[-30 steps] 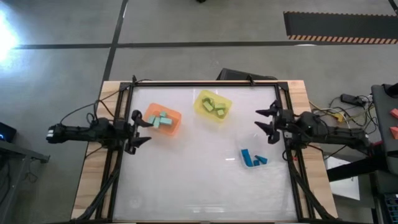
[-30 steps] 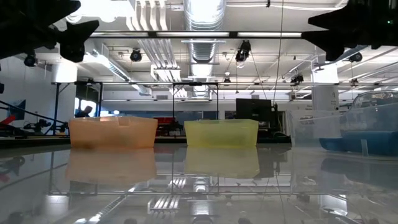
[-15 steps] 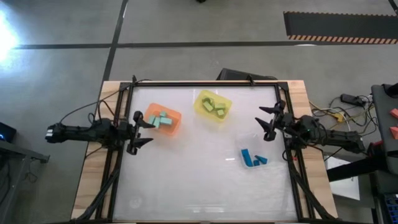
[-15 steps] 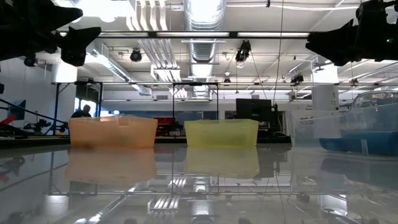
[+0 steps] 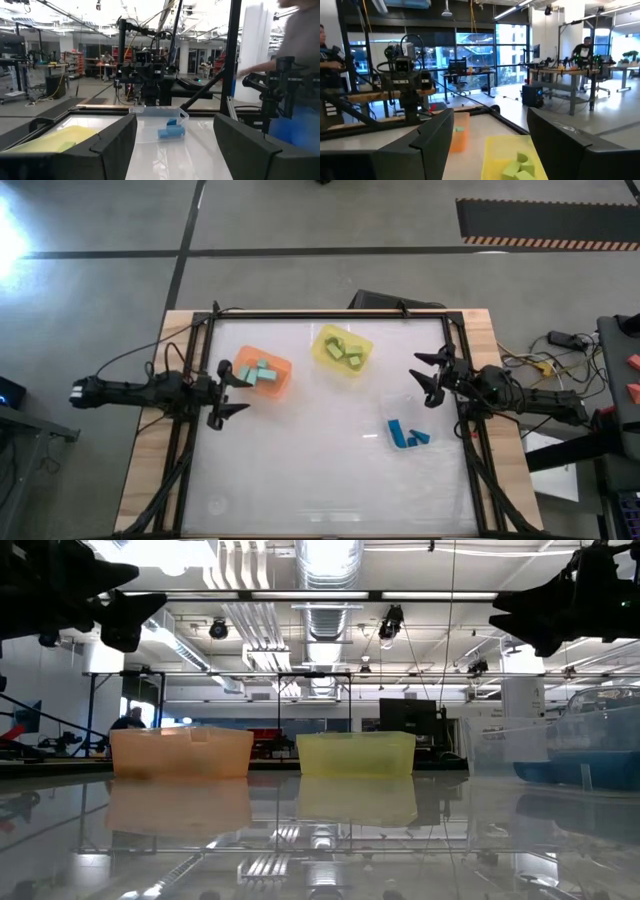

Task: Sort & place blocks by color
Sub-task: Return to Home Position

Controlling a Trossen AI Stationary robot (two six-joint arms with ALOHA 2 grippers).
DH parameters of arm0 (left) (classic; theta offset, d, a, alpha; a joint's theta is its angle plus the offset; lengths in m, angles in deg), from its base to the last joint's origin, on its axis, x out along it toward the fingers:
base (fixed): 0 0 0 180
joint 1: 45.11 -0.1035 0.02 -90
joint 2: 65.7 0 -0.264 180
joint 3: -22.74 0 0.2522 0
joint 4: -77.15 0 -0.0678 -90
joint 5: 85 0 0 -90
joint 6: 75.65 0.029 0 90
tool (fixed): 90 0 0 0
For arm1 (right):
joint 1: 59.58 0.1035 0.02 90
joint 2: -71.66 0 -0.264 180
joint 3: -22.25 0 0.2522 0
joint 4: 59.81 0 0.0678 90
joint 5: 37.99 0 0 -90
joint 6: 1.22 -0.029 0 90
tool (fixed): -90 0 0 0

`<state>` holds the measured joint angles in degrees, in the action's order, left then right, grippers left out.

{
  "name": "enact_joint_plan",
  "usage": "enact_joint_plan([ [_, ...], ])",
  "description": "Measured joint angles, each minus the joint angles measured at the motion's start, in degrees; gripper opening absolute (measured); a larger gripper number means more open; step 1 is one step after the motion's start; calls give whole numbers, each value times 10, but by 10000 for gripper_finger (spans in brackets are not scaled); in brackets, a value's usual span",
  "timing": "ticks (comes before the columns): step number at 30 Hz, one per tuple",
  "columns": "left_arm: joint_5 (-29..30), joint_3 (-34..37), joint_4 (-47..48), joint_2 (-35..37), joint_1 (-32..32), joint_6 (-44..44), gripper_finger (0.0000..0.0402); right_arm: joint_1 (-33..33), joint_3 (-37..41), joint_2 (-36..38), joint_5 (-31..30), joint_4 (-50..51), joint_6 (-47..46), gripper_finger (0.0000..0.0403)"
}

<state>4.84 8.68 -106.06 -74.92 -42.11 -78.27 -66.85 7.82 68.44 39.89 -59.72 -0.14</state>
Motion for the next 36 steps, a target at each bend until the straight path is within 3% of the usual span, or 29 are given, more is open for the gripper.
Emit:
enact_joint_plan([
  [36,0,0,-1,-61,0,0,249,0,1,-2,0,2,8,248],
])
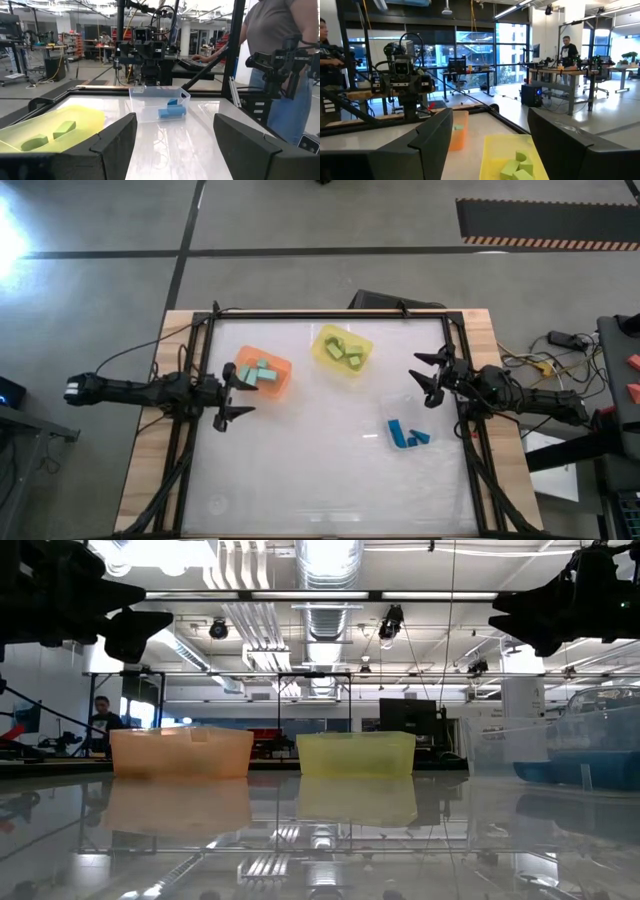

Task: Sort & place blocks by color
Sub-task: Return to Home Position

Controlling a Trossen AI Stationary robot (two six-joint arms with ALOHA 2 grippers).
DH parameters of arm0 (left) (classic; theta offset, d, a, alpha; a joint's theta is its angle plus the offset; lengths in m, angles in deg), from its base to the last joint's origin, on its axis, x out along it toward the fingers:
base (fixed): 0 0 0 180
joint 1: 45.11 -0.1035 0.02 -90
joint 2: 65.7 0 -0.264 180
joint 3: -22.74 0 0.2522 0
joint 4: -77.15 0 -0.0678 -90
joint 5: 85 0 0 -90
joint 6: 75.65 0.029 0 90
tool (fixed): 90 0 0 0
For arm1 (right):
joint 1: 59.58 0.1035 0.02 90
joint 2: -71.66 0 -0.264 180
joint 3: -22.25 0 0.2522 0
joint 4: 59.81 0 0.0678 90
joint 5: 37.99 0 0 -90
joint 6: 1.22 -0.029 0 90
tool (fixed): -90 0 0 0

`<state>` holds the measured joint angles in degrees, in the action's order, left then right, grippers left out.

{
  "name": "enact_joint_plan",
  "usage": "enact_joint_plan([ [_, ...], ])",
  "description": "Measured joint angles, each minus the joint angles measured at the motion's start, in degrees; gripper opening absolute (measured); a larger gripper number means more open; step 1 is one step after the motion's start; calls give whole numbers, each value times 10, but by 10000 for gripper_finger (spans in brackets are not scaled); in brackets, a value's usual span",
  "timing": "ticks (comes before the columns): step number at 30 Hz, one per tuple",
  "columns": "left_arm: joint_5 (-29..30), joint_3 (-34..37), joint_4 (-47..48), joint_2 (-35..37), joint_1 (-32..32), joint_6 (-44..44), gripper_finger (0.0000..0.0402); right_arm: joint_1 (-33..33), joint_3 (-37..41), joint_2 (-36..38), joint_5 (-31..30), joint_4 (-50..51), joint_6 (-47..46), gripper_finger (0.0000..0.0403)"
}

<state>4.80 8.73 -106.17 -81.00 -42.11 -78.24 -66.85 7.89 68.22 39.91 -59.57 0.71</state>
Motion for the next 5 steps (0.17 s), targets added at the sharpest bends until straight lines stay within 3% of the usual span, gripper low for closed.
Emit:
enact_joint_plan([
  [5,0,0,0,-7,0,0,249,0,0,0,0,0,0,248],
])
